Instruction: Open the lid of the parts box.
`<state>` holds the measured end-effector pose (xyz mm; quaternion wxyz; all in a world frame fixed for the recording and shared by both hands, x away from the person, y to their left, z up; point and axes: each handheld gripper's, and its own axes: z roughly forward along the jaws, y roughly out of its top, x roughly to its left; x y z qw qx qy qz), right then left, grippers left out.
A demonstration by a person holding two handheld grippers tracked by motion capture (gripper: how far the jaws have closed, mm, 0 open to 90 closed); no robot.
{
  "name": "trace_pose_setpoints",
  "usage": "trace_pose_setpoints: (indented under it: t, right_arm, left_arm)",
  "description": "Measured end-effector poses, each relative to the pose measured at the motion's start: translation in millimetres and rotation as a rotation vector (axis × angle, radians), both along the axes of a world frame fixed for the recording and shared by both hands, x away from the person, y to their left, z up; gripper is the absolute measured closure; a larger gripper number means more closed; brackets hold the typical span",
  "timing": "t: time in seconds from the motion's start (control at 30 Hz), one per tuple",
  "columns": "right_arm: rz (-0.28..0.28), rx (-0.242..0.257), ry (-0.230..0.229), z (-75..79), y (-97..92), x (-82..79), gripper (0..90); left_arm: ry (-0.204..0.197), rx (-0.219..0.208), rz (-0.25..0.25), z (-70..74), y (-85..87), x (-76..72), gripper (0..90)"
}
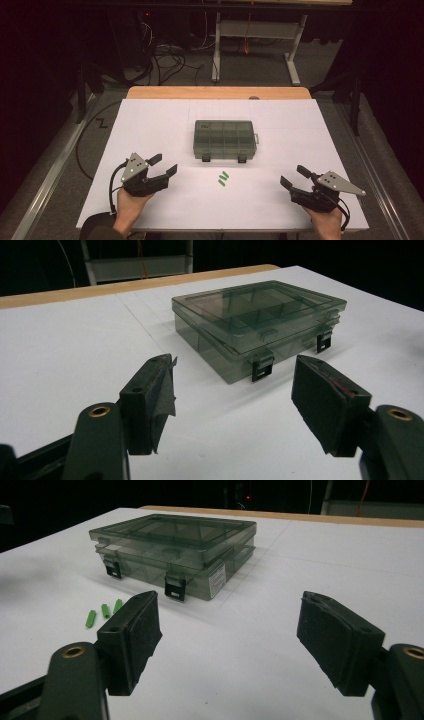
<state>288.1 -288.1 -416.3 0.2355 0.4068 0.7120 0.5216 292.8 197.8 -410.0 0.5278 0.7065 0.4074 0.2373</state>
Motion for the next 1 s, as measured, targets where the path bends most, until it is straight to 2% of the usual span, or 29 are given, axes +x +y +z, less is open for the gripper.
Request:
trace_pose_setpoints:
  t: [0.07, 0.27, 0.33, 0.53, 0.73, 1.0]
  right_arm:
    - [0.002, 0.002, 0.011, 0.4, 0.4, 0.8, 25.9]
    - [0.001, -0.006, 0.006, 1.5, 1.3, 0.5, 25.9]
    - [-0.001, -0.006, 0.020, 0.9, 1.5, 1.8, 25.9]
    - [-0.020, -0.003, 0.026, 0.7, 0.0, 2.3, 25.5]
    - [-0.038, 0.016, 0.034, 0.4, -3.8, 3.9, 26.0]
    - [-0.045, 0.013, 0.036, 0.6, -3.7, 5.1, 26.7]
  left_arm:
    - [0.000, 0.001, -0.003, 0.1, -0.6, -0.4, 33.9]
    - [0.005, 0.000, 0.013, 0.0, -0.5, -0.5, 34.4]
    - [0.003, 0.003, 0.010, 0.0, -0.9, -0.5, 35.2]
    - [-0.002, 0.009, -0.006, -0.1, -2.9, -0.9, 36.7]
    - [-0.013, 0.016, -0.002, -0.5, -2.2, 0.0, 36.5]
    - [-0.003, 0.017, -0.006, -0.9, -2.8, 1.6, 35.2]
